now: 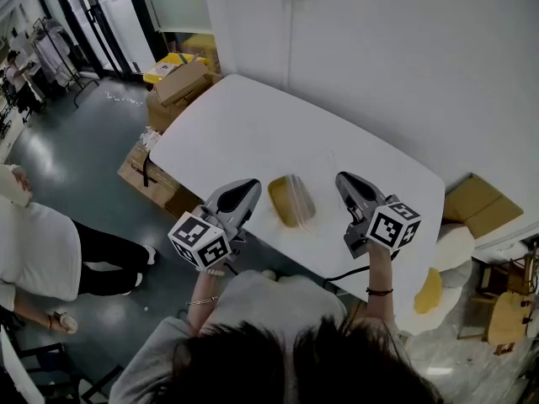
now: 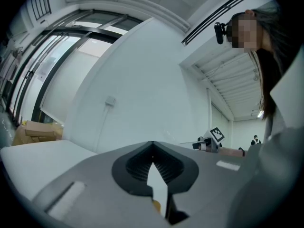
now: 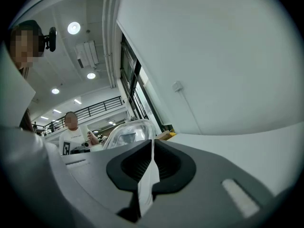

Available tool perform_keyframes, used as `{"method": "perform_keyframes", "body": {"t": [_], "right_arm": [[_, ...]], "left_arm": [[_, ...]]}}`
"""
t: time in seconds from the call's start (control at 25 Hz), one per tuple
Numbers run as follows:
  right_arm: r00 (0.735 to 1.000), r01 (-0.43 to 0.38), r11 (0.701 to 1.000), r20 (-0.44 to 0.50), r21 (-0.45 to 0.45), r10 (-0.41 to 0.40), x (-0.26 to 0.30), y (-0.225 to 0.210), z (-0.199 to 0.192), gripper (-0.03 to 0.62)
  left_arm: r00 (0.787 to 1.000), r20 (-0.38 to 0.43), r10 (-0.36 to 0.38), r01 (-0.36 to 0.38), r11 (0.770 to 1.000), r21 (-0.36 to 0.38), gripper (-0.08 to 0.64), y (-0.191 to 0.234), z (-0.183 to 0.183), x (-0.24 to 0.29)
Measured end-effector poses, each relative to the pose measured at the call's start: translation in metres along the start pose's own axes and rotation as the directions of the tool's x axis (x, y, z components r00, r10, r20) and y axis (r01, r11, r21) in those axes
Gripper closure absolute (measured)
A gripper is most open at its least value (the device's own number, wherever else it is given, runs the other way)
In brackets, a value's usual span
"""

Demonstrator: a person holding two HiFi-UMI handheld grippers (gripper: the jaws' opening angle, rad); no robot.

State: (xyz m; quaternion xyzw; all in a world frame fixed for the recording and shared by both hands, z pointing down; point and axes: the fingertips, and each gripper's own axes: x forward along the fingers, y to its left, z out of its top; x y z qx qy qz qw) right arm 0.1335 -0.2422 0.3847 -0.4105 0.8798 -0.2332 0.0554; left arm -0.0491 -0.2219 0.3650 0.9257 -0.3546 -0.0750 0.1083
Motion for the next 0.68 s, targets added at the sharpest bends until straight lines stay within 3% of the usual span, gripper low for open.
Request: {"method": "perform_keyframes", "body": {"t": [0.68], "right_arm": [[1.0, -0.026, 0.999, 0.002, -0.019, 0.026, -0.008, 0.012, -0.004, 0.563]], "left_arm": [[1.0, 0.017, 0.011, -0.011, 1.0, 0.024, 0.565, -0.013, 0.002, -0.012]]}}
